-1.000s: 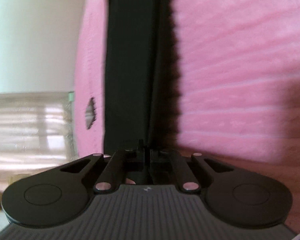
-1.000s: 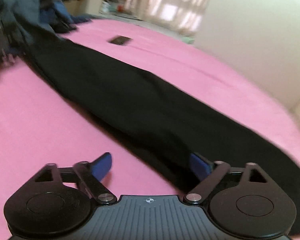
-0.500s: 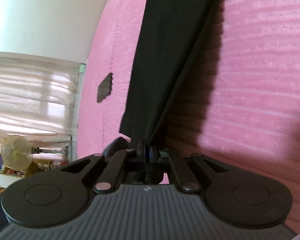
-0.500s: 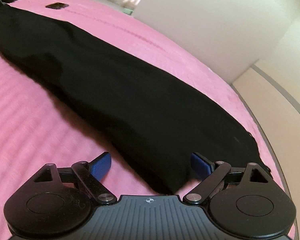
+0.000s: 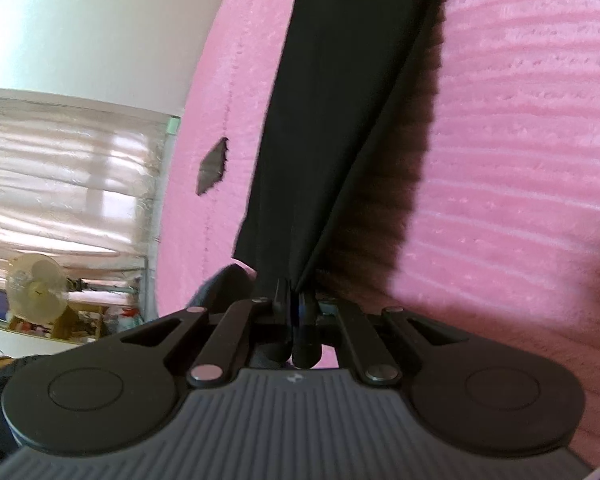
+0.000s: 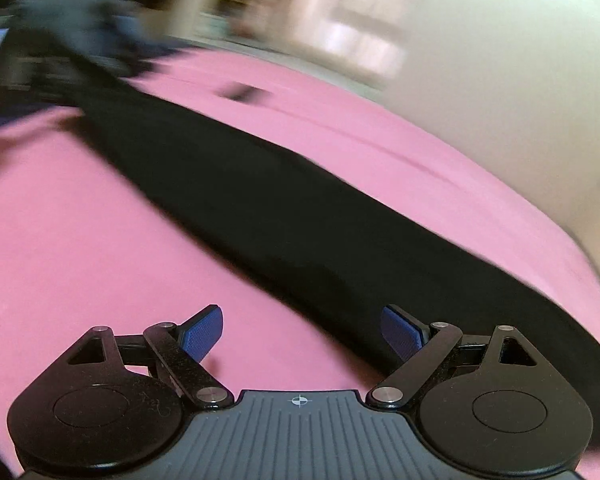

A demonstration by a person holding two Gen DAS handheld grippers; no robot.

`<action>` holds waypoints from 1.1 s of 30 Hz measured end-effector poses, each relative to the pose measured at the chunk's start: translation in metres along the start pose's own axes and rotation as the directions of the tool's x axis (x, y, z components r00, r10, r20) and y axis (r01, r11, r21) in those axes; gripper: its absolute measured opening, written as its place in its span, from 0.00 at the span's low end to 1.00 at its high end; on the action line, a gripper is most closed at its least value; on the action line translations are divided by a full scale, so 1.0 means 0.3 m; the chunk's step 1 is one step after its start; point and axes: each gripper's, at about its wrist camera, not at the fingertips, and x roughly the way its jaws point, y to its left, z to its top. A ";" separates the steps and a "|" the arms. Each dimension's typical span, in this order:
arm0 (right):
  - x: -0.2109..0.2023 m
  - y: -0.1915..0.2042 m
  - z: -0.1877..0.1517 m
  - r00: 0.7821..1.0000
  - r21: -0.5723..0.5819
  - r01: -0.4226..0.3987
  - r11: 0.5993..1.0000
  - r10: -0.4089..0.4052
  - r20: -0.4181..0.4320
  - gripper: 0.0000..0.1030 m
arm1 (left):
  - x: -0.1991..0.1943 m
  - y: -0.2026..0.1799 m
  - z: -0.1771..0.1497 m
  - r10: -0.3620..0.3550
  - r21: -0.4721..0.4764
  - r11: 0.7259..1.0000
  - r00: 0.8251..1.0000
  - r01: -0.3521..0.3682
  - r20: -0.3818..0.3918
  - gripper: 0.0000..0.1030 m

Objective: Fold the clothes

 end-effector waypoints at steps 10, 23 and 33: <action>0.303 0.499 0.380 0.955 -0.386 -0.228 0.894 0.282 0.089 0.86 | -0.015 0.041 -0.076 -0.142 -0.228 0.965 0.989 0.133 -0.025 0.16; 0.564 0.543 0.397 0.975 -0.506 -0.178 0.844 0.221 0.027 0.55 | 0.071 0.163 -0.438 -0.271 -0.864 -0.391 0.857 0.318 0.439 0.54; 0.432 0.257 0.247 0.992 -0.171 -0.123 0.977 0.125 0.001 0.80 | 0.173 0.109 -0.491 -0.145 -0.614 -0.770 0.888 0.176 0.436 0.04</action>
